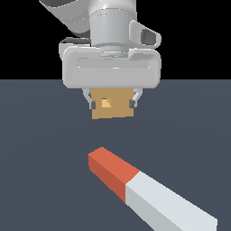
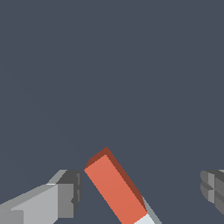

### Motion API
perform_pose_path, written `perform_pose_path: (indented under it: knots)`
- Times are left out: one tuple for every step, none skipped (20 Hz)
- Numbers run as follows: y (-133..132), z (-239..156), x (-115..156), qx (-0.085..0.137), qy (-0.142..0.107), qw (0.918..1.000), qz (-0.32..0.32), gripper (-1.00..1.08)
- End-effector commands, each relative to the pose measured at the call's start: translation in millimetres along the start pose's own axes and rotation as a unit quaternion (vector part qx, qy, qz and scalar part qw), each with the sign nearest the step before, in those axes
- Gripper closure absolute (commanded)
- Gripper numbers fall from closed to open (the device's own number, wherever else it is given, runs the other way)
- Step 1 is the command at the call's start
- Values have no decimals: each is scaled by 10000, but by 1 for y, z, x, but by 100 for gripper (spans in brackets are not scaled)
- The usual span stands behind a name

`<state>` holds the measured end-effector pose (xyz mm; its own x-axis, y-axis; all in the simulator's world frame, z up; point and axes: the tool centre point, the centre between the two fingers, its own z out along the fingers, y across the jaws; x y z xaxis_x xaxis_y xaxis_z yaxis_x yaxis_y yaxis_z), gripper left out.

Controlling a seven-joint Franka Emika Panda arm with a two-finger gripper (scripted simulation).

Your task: Insert the peg into the horizontal hole in a box.

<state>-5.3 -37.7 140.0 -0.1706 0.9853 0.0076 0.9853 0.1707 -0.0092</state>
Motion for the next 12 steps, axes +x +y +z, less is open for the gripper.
perform_pose_path:
  knots:
    - [-1, 5, -12, -2, -4, 9997, -230, -92]
    - [-1, 7, -17, -3, -5, 9995, -323, -92]
    - [-1, 9, -22, -4, -7, 9991, -418, -92]
    - [-1, 12, -28, -5, -8, 9987, -512, -92]
    - [-1, 14, -33, -6, -9, 9982, -607, -92]
    - [0, 16, -38, -7, -11, 9975, -702, -92]
    - [0, 18, -43, -8, -12, 9968, -798, -92]
    - [1, 20, -48, -9, -14, 9960, -894, -92]
    - [1, 22, -53, -10, -15, 9951, -991, -92]
    - [2, 25, -58, -11, -17, 9941, -1088, -92]
    - [3, 27, -63, -12, -18, 9929, -1186, -92]
    - [4, 29, -69, -14, -20, 9917, -1285, -92]
